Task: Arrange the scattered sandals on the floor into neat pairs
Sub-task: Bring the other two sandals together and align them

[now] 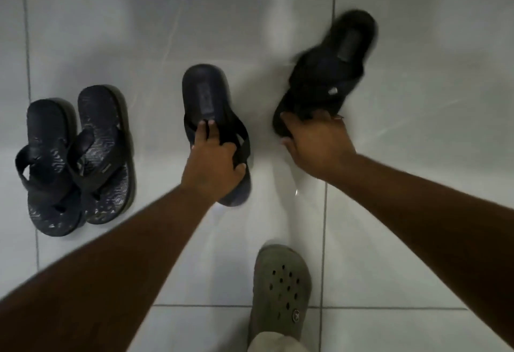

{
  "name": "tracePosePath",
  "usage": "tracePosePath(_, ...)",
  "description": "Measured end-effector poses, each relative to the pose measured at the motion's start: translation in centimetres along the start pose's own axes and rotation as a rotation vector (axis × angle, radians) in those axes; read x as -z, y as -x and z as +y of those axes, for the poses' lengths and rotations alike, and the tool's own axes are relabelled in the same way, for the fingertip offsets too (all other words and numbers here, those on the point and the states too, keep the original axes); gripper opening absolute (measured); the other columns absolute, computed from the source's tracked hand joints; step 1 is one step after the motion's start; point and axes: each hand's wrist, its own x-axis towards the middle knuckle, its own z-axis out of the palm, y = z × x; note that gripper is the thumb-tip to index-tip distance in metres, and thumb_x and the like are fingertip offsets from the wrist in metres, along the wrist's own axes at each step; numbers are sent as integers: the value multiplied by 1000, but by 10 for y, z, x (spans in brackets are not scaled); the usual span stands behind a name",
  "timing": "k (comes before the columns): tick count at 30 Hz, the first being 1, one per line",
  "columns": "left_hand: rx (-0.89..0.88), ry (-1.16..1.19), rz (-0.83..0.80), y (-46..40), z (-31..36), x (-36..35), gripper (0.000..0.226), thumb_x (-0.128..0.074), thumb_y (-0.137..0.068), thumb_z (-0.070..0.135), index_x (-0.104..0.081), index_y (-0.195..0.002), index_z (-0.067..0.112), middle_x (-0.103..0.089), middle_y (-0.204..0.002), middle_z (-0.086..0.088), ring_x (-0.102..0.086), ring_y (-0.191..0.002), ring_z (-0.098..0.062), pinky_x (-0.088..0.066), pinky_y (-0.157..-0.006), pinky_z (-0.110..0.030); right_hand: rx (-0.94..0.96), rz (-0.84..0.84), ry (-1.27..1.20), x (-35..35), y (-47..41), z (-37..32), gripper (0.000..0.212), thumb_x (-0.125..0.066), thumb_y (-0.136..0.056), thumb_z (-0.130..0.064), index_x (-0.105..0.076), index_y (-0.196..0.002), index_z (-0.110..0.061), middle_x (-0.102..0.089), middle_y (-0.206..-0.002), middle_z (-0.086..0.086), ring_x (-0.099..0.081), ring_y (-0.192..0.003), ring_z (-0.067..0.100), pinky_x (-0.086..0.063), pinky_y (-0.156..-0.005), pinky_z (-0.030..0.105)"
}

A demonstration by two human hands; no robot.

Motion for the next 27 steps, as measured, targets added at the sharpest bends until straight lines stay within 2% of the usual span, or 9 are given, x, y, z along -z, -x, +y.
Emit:
tracePosePath(2, -40, -23, 5, -8, -12, 9, 57, -45, -86, 51, -57, -125, 11, -40, -149, -28, -12, -147, -45, -11, -119, -51, -86, 211, -146, 4, -2, 8, 52, -49, -91, -47, -49, -133, -16, -60, -123, 19, -51, -113, 41, -45, -92, 50)
tracePosePath(4, -57, -31, 21, -15, -17, 14, 56, -50, -85, 49, -58, -124, 9, -36, -150, -31, -10, -148, -46, -10, -120, -52, -272, 348, -226, 5, -14, 21, 70, -52, -84, -60, -41, -139, -18, -49, -134, 19, -46, -119, 43, -43, -94, 54)
tracePosePath(8, -86, 12, 64, -25, -22, 22, 56, -56, -84, 47, -58, -124, 7, -25, -153, -36, -6, -149, -45, -5, -121, -51, -645, -99, -357, -1, -41, 40, 106, -44, -73, -83, -20, -151, -15, -23, -156, 14, -12, -144, 46, -24, -109, 64)
tracePosePath(10, -98, 27, 63, -26, -25, 24, 54, -57, -85, 46, -59, -121, 6, -22, -153, -37, -5, -149, -45, -4, -121, -50, -505, -132, -290, -12, -38, 36, 98, -46, -80, -73, -19, -151, -11, -17, -159, 13, -6, -146, 42, -22, -110, 65)
tracePosePath(12, -119, 38, 74, -25, -26, 25, 52, -58, -85, 44, -60, -119, 4, -24, -152, -38, -6, -149, -43, -3, -122, -49, -180, -88, -261, -23, -28, 26, 82, -49, -86, -60, -26, -150, -12, -12, -162, 11, -4, -149, 34, -19, -112, 64)
tracePosePath(15, -142, 56, 89, -24, -29, 25, 50, -60, -86, 41, -62, -117, 3, -27, -151, -37, -7, -150, -42, -2, -122, -48, 239, -121, -154, -32, -11, 12, 49, -49, -86, -47, -59, -125, -20, -19, -162, 7, -2, -151, 27, -8, -116, 62)
tracePosePath(17, -119, 64, 68, -24, -33, 25, 50, -60, -86, 44, -62, -119, 7, -18, -156, -33, -4, -149, -44, -3, -122, -48, 332, -28, -141, -36, -3, 11, 38, -53, -84, -38, -67, -113, -17, -22, -161, 10, -6, -151, 27, -8, -117, 59)
tracePosePath(23, -113, 111, 112, -24, -33, 19, 47, -62, -86, 41, -62, -118, 6, -13, -159, -31, 0, -149, -45, -3, -123, -46, 110, 235, -312, -34, 8, 28, 71, -59, -81, -26, -35, -146, -12, 7, -162, 22, -21, -145, 40, -40, -103, 44)
tracePosePath(27, -92, 153, 135, -22, -31, 15, 47, -63, -87, 38, -61, -120, 6, -10, -160, -29, 2, -150, -43, -4, -122, -46, -192, 112, -167, -35, 5, 54, 82, -45, -85, -63, -17, -152, -25, 11, -163, 14, 1, -146, 48, -19, -108, 68)
